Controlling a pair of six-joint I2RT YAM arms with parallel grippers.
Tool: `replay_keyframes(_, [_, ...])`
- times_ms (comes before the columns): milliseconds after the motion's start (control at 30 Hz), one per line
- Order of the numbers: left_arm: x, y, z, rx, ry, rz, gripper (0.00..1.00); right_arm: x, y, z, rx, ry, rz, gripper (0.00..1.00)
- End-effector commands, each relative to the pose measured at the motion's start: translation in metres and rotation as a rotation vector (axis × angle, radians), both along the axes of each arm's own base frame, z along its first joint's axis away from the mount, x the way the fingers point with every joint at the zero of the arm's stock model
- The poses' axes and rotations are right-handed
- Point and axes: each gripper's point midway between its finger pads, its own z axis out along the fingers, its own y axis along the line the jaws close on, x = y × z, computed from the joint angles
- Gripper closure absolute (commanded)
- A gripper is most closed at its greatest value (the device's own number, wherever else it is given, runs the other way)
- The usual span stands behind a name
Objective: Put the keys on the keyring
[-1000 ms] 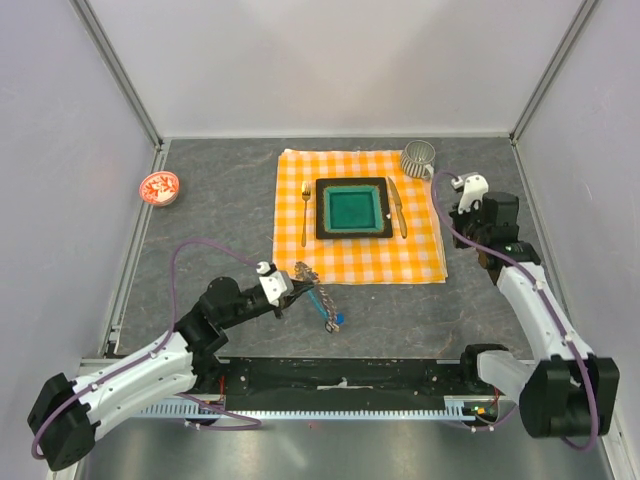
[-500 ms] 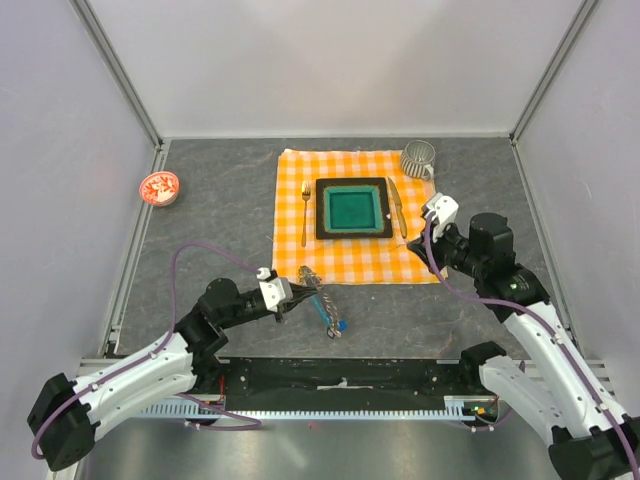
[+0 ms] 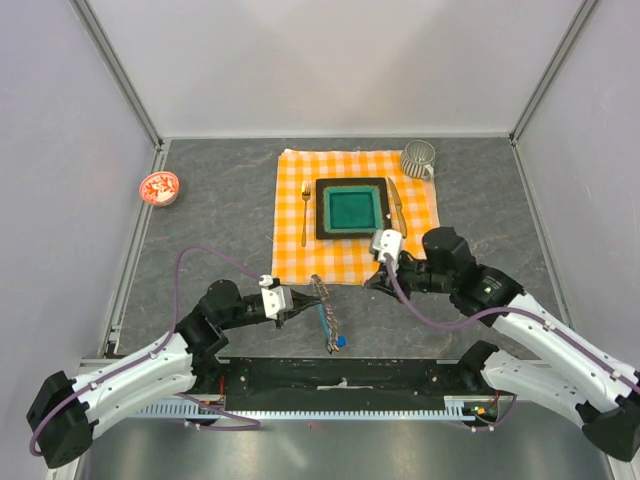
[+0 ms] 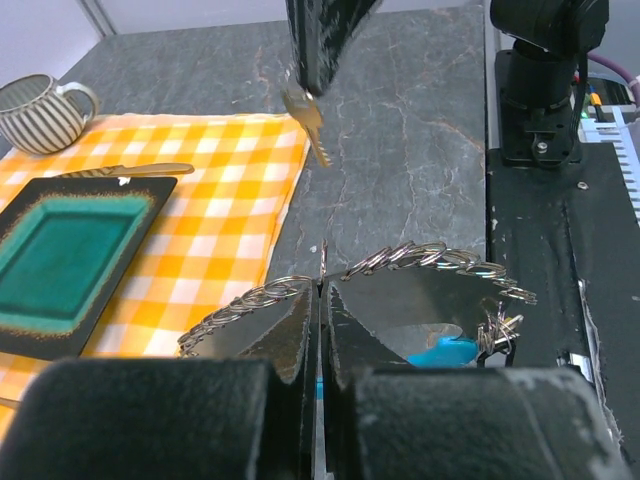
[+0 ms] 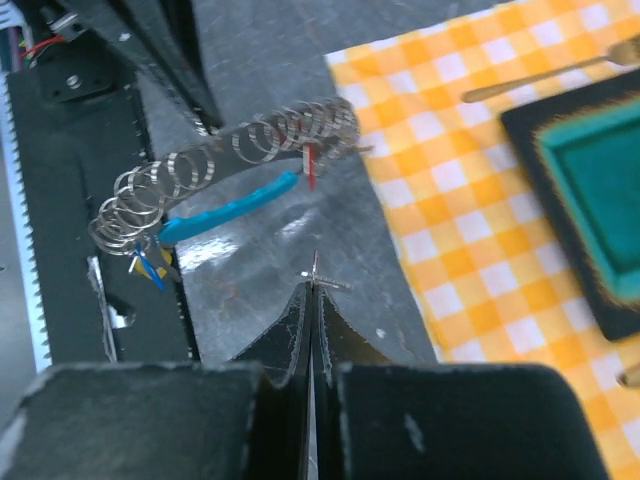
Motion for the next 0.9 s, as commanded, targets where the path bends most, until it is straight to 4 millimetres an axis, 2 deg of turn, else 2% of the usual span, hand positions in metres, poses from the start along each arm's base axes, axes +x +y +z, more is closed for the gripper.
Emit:
replay_keyframes(0, [-0.001, -0.007, 0.03, -0.053, -0.114, -0.041, 0.98, -0.012, 0.027, 0.017, -0.008, -0.077, 0.117, 1.0])
replay_keyframes(167, [0.001, -0.006, 0.029, -0.047, -0.131, -0.029, 0.98, -0.02, 0.045, 0.011, -0.052, -0.083, 0.179, 1.0])
replay_keyframes(333, [-0.006, -0.008, 0.028, -0.047, -0.148, -0.073, 0.98, -0.023, 0.05, 0.008, -0.064, -0.095, 0.188, 1.0])
replay_keyframes(700, [-0.007, -0.01, 0.028, -0.049, -0.146, -0.087, 0.98, -0.025, 0.061, -0.007, -0.13, -0.116, 0.183, 1.0])
replay_keyframes(867, [-0.008, -0.01, 0.031, -0.062, -0.155, -0.089, 0.98, -0.029, 0.065, -0.005, -0.124, -0.126, 0.201, 1.0])
